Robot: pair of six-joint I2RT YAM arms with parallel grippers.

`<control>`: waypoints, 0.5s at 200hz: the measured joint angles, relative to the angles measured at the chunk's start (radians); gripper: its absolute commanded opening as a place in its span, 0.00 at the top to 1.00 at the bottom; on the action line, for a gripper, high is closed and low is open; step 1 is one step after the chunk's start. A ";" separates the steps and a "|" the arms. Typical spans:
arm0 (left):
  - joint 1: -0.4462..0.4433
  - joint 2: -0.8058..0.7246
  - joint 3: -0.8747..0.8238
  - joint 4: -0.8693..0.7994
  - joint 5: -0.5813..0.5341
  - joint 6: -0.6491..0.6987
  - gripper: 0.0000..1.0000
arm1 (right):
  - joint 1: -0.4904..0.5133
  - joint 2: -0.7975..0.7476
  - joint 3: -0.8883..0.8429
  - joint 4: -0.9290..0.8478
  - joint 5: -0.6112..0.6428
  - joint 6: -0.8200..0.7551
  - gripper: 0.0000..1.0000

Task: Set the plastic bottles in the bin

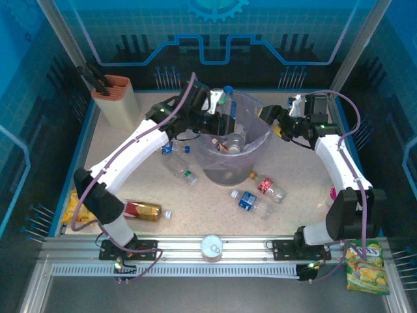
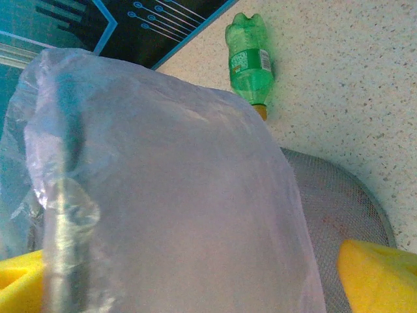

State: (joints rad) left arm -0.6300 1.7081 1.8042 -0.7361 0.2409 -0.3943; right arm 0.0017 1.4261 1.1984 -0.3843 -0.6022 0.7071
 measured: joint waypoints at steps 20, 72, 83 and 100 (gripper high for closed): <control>-0.007 0.043 0.000 0.010 0.020 -0.005 0.35 | 0.000 -0.009 0.003 0.000 0.000 0.000 0.03; -0.011 0.076 0.000 0.010 0.030 -0.024 0.25 | 0.000 -0.009 0.022 -0.018 0.019 -0.016 0.02; -0.011 0.076 0.000 0.010 0.030 -0.023 0.25 | 0.000 -0.009 0.025 -0.020 0.023 -0.019 0.02; -0.011 0.075 0.000 0.010 0.030 -0.023 0.23 | 0.000 -0.009 0.028 -0.023 0.026 -0.023 0.02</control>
State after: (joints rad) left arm -0.6407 1.7832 1.8042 -0.7265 0.2707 -0.4168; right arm 0.0017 1.4174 1.2266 -0.4076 -0.5758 0.6842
